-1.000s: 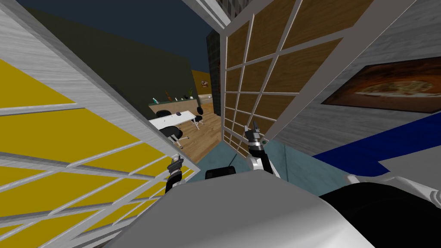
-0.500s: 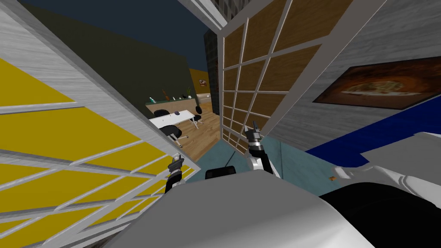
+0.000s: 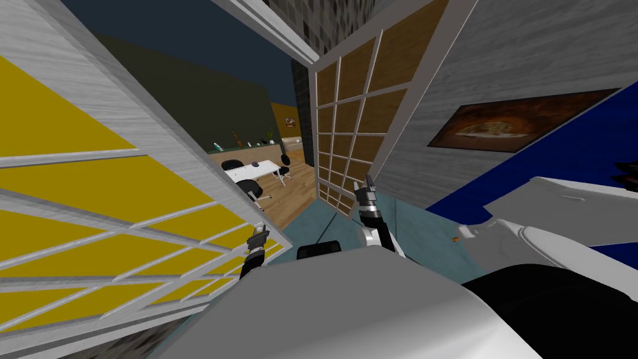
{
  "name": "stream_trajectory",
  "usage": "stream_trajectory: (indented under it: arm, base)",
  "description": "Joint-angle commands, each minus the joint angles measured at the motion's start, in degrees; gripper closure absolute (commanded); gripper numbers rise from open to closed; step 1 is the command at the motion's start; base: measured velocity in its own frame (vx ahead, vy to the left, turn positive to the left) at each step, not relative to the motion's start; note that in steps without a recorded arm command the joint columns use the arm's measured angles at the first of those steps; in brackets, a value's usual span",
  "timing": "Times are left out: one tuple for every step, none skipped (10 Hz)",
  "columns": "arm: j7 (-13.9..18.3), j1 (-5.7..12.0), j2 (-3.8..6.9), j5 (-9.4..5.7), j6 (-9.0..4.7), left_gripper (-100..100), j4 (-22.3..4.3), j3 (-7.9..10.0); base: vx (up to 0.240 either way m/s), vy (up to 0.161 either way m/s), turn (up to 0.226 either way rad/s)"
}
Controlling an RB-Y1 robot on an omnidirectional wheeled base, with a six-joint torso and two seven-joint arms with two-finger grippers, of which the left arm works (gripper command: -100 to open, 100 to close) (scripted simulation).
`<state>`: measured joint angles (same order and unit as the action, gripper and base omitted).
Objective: Pull the door open
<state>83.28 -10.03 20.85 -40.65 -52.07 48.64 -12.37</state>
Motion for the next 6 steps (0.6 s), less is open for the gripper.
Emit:
stream_trajectory:
  arm:
    - [0.0, 0.0, 0.0, 0.0, 0.0, 100, 0.0, 0.0]
    - [1.2, -0.73, 0.74, 0.74, -0.5, 100, 0.4, -1.46]
    - [1.4, -0.87, 0.93, 0.88, -0.64, 100, 0.5, -1.74]
    - [2.2, -1.31, 1.58, 1.37, -1.09, 100, 0.8, -2.67]
    - [3.1, -1.79, 2.27, 1.89, -1.58, 100, 1.2, -3.65]
    - [3.6, -2.1, 2.72, 2.23, -1.89, 100, 1.4, -4.29]
  base:
    - [-0.104, -0.009, -0.019]
    - [-0.172, 0.026, -0.096]
    - [-0.236, 0.016, -0.105]
    - [-0.25, -0.005, -0.096]
    - [-0.274, 0.009, -0.099]
    - [-0.281, -0.002, -0.098]
